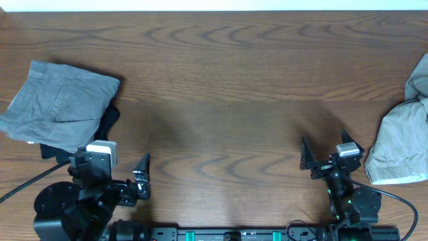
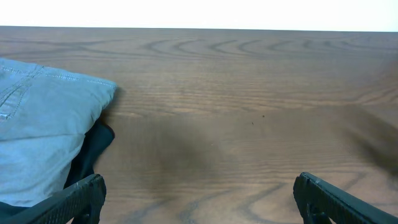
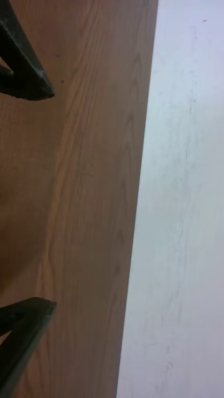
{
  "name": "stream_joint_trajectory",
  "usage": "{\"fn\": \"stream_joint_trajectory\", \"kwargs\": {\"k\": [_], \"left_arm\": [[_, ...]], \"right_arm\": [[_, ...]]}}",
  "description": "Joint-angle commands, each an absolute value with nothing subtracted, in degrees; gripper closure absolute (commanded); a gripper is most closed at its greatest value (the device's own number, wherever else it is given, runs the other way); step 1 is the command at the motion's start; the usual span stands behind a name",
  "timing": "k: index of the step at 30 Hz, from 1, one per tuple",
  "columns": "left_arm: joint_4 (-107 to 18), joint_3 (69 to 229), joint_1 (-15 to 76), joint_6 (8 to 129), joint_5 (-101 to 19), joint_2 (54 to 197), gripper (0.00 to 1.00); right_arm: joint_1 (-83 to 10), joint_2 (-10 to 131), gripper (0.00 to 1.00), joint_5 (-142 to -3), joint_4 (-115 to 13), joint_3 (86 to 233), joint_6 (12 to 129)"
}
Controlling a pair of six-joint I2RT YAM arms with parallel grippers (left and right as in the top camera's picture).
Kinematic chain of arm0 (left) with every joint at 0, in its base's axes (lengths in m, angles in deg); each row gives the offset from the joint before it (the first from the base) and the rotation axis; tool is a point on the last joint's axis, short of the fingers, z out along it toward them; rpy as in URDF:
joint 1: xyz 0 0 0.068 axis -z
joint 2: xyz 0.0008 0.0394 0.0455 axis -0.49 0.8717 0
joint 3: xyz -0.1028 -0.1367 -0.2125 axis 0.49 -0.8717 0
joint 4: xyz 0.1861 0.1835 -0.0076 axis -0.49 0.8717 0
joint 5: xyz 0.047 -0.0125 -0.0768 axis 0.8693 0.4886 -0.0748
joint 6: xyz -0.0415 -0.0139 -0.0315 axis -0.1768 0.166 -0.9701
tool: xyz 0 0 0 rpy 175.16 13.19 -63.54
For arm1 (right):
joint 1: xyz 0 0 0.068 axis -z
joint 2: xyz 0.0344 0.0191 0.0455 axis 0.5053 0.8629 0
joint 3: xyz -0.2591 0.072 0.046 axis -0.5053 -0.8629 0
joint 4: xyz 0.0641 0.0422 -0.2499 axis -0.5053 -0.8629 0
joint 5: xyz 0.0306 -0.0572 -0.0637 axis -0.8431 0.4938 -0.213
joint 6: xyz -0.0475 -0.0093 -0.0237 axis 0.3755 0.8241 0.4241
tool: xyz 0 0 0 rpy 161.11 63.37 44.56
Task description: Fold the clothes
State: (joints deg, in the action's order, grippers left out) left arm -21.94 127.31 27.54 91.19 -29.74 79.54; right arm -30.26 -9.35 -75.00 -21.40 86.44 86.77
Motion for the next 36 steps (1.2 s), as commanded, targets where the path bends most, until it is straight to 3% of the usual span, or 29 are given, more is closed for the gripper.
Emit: {"fn": "stream_joint_trajectory", "kwargs": {"k": [1,16,23,36], "left_arm": [[-21.83,127.73,27.71,90.94,-30.24,79.39,0.02],[-21.81,126.13,27.71,91.62,-28.12,79.24,0.02],[-23.47,112.91,27.71,91.58,-25.71,74.87,0.02],[-57.61,81.13,27.71,90.6,-25.63,54.91,0.02]], "right_arm": [[-29.77,-9.72,0.01,-74.85,-21.55,86.29,87.86],[-29.77,-9.72,0.01,-74.82,-21.55,86.29,87.86],[-29.77,-9.72,0.01,-74.85,-21.55,86.29,87.86],[-29.77,-9.72,0.01,-74.85,-21.55,86.29,87.86]]}}
